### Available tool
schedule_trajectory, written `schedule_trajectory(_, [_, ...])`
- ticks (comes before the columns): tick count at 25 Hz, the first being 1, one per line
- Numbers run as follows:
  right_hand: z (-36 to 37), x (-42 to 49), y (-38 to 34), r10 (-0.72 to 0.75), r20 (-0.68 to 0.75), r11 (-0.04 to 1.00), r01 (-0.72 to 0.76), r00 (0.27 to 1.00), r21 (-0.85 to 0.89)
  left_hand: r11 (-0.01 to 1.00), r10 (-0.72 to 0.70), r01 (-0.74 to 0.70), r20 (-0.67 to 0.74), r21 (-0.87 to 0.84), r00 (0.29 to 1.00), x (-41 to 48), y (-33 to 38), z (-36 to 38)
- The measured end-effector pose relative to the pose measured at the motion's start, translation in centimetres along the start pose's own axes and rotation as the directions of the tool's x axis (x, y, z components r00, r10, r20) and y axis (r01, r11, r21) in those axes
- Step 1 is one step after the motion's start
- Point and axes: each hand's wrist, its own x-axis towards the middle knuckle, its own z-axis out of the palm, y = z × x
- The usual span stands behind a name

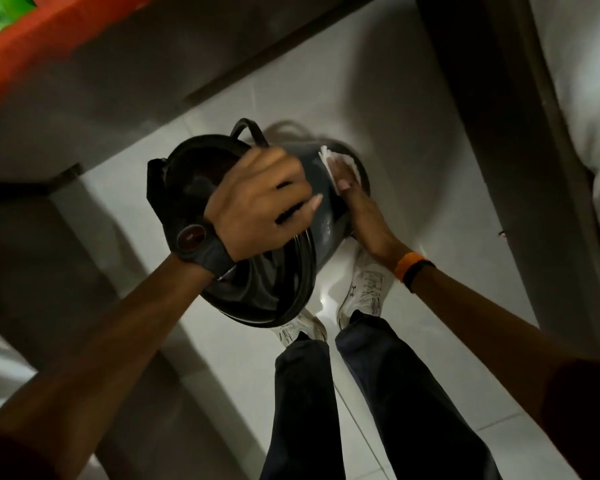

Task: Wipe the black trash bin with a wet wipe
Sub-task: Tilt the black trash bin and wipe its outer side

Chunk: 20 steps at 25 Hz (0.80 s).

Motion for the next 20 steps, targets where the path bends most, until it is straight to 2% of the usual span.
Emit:
schedule_trajectory(2, [2.1,-4.4,0.4,-0.281,0.105,0.952,0.291,0.954,-0.092,0.979,-0.202,0.202,0.006,0.025,0.979,1.4,-1.2,-0.4])
schedule_trajectory(3, [2.9,-6.2,0.7,-0.42,0.175,0.886,0.444,0.891,-0.135,0.951,-0.309,0.309,0.001,-0.012,0.951,1.9,-1.8,-0.7])
schedule_trajectory(4, [3.3,-6.9,1.2,-0.501,0.241,0.811,0.548,0.831,-0.204,0.915,-0.398,0.397,0.003,-0.075,0.917,2.0,-2.4,-1.1])
schedule_trajectory(5, [2.9,-6.4,1.5,-0.517,0.267,0.759,0.58,0.813,-0.296,0.879,-0.459,0.457,0.018,-0.136,0.888,1.7,-2.9,-1.4])
schedule_trajectory(6, [2.1,-4.9,1.5,-0.47,0.214,0.755,0.516,0.856,-0.404,0.851,-0.495,0.494,0.043,-0.176,0.868,1.2,-3.3,-1.5])
schedule_trajectory(7, [1.3,-2.9,1.2,-0.373,0.1,0.794,0.373,0.922,-0.48,0.83,-0.519,0.522,0.07,-0.197,0.852,0.7,-3.5,-1.6])
schedule_trajectory(8, [0.3,-0.6,0.6,-0.246,-0.019,0.841,0.204,0.969,-0.501,0.807,-0.546,0.551,0.089,-0.212,0.833,0.3,-3.6,-1.6])
schedule_trajectory(10, [-1.7,3.2,-0.4,-0.044,-0.131,0.905,-0.016,0.99,-0.425,0.746,-0.616,0.613,0.081,-0.26,0.784,0.1,-3.8,-1.5])
schedule_trajectory(11, [-1.9,3.7,-0.8,-0.008,-0.116,0.923,-0.037,0.993,-0.383,0.713,-0.653,0.641,0.064,-0.283,0.755,0.3,-3.9,-1.4])
schedule_trajectory(12, [-1.3,3.4,-1.1,-0.029,-0.073,0.939,0.002,0.997,-0.343,0.682,-0.693,0.671,0.038,-0.29,0.72,0.5,-4.1,-1.4])
schedule_trajectory(14, [1.2,0.4,-1.4,-0.216,0.033,0.928,0.216,0.976,-0.305,0.628,-0.754,0.72,-0.004,-0.295,0.657,0.6,-4.6,-1.4])
schedule_trajectory(16, [3.6,-3.0,-1.1,-0.442,0.177,0.828,0.476,0.879,-0.298,0.601,-0.777,0.738,-0.008,-0.308,0.629,1.0,-5.1,-1.4])
schedule_trajectory(17, [3.8,-3.2,-0.5,-0.492,0.209,0.789,0.534,0.845,-0.303,0.598,-0.779,0.744,0.002,-0.299,0.627,1.3,-5.3,-1.4])
schedule_trajectory(18, [3.3,-2.2,-0.3,-0.471,0.166,0.812,0.499,0.866,-0.301,0.605,-0.774,0.747,0.016,-0.277,0.633,1.7,-5.5,-1.4])
schedule_trajectory(20, [1.4,1.1,-0.2,-0.21,-0.041,0.946,0.193,0.977,-0.26,0.647,-0.743,0.732,0.038,-0.214,0.668,2.7,-5.3,-1.2])
